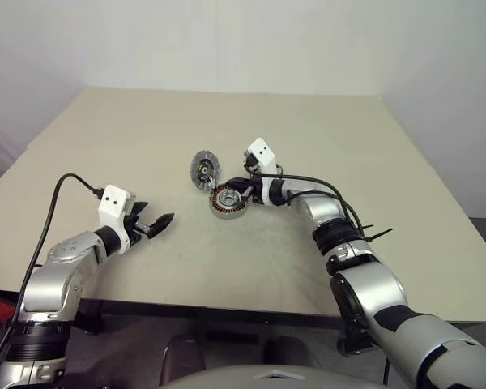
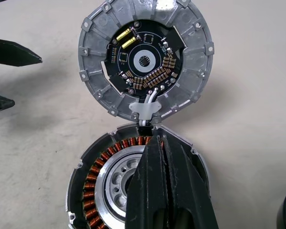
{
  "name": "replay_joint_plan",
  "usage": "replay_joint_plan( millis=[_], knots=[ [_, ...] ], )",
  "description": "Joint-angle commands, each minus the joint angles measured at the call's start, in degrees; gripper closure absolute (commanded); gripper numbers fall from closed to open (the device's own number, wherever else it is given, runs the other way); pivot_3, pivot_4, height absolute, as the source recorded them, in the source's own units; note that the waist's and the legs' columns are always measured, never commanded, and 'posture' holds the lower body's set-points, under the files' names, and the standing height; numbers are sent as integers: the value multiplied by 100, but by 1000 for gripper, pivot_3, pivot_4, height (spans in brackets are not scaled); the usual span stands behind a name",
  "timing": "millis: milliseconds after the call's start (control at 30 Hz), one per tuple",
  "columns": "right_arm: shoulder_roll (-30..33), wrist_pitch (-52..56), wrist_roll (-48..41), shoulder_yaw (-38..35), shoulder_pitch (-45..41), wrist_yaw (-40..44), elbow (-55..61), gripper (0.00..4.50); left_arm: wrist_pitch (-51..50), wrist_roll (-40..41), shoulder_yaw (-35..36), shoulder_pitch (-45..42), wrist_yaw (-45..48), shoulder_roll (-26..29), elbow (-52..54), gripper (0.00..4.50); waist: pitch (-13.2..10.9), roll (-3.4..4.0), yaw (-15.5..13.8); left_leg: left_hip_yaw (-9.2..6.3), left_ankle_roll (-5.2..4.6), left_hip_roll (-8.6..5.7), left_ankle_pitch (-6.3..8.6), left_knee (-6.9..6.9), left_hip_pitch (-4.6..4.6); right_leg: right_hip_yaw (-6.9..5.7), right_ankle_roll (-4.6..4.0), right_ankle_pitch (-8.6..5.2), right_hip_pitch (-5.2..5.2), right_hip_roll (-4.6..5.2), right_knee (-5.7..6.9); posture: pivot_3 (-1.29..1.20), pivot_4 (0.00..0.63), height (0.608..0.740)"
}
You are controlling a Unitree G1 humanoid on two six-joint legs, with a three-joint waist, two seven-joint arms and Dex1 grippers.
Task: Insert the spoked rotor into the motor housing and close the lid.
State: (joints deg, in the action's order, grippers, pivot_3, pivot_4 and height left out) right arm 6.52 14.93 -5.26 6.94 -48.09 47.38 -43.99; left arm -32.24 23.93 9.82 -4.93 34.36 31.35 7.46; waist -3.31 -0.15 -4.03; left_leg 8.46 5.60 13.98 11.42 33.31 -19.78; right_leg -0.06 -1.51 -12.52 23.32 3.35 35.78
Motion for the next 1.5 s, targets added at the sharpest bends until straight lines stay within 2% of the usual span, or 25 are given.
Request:
replay_joint_plan(
  millis=[33, 367, 533, 900, 1400, 1500],
  knots=[
    [-18, -138, -62, -123, -189, -59, -36, 4474, 123, -3, 127, -131, 29, 75, 74, 0, 0, 0, 0, 0, 0, 0, 0, 0, 0, 0, 0, 0, 0, 0, 0, 0, 0, 740],
    [-52, -386, 53, -58, -249, -172, -668, 4474, 143, -23, 157, -86, 13, 73, 101, 0, 0, 0, 2, 0, 0, 0, 0, 0, -1, 0, 0, 0, 0, 0, -1, 0, 0, 740],
    [-15, -227, 32, -5, -41, -60, -324, 4474, 170, -27, 184, -38, -6, 77, 112, 0, 0, 0, 1, 0, 0, 0, 0, 0, -1, 0, 0, 0, -1, 0, 0, 0, 0, 740],
    [124, 633, 2, 248, 783, 110, 1292, 4474, 224, -48, 273, -59, -3, 104, 22, 0, 2, -3, -2, 0, 0, 0, 0, -1, 4, 2, 0, 0, -9, 0, 1, 0, 0, 740],
    [165, 701, -153, 51, 487, 46, 1306, 4474, 236, -63, 241, -55, -20, 68, -3, 0, 2, -3, 1, 0, 0, 0, 0, -2, 11, 1, 0, 0, -6, -1, -1, 0, 0, 740],
    [302, 654, -97, 189, 489, 272, 1459, 3876, 234, -63, 235, -62, -16, 65, -10, 0, 2, -4, -6, 0, 0, 0, 0, -2, 10, 1, 0, 0, -6, 0, -3, 0, 0, 740]
  ],
)
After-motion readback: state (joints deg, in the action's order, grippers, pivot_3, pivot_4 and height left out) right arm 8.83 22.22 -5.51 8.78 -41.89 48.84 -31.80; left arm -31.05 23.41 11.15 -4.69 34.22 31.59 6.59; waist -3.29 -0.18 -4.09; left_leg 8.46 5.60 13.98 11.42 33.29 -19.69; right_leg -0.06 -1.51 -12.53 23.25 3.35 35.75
